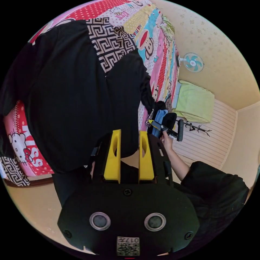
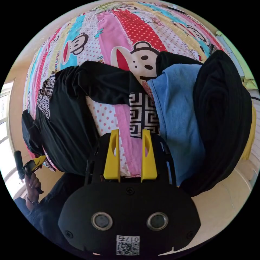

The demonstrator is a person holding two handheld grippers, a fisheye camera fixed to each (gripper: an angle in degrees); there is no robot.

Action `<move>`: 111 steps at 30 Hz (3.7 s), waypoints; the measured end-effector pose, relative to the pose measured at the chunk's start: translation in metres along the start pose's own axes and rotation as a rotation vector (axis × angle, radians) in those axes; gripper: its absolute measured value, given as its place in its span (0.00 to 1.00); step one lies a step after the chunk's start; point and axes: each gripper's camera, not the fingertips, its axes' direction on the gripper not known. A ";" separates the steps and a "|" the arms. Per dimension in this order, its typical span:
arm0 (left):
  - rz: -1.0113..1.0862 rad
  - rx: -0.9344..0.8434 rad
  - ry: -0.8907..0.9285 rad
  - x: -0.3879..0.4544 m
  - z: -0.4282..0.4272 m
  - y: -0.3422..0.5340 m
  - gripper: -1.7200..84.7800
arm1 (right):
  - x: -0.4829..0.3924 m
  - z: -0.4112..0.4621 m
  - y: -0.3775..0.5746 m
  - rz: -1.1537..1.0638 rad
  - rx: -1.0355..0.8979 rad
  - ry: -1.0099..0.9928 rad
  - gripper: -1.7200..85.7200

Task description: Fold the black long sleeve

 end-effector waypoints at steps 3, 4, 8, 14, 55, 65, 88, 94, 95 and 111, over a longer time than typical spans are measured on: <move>0.029 -0.010 -0.011 0.016 0.009 -0.007 0.14 | -0.007 0.021 -0.007 -0.064 -0.043 0.064 0.15; 0.035 -0.012 -0.009 0.019 0.011 -0.009 0.14 | -0.006 0.019 -0.008 -0.062 -0.049 0.063 0.13; 0.148 -0.033 -0.026 0.061 0.026 -0.019 0.14 | 0.004 -0.025 0.001 -0.047 0.038 -0.039 0.06; 0.352 -0.087 -0.053 0.146 0.081 -0.036 0.17 | 0.025 -0.129 0.013 -0.166 0.095 -0.634 0.04; -0.135 0.189 -0.317 0.028 -0.064 -0.105 0.13 | -0.217 0.116 -0.195 -0.166 -0.168 -0.035 0.07; -0.551 0.504 -0.317 -0.032 -0.123 0.131 0.17 | -0.314 0.082 -0.109 -0.422 -0.014 -0.205 0.05; -0.182 0.360 0.380 0.105 -0.272 0.101 0.02 | -0.619 0.123 0.135 -1.235 0.044 -0.062 0.19; -0.078 0.448 0.463 0.159 -0.297 0.080 0.09 | -0.606 0.076 0.099 -1.133 0.240 0.025 0.07; -0.052 0.535 0.431 0.165 -0.311 0.091 0.12 | -0.604 0.069 0.093 -1.131 0.238 0.010 0.07; -0.116 0.242 0.075 0.147 -0.175 0.033 0.14 | -0.251 0.109 -0.169 -0.235 0.027 -0.219 0.06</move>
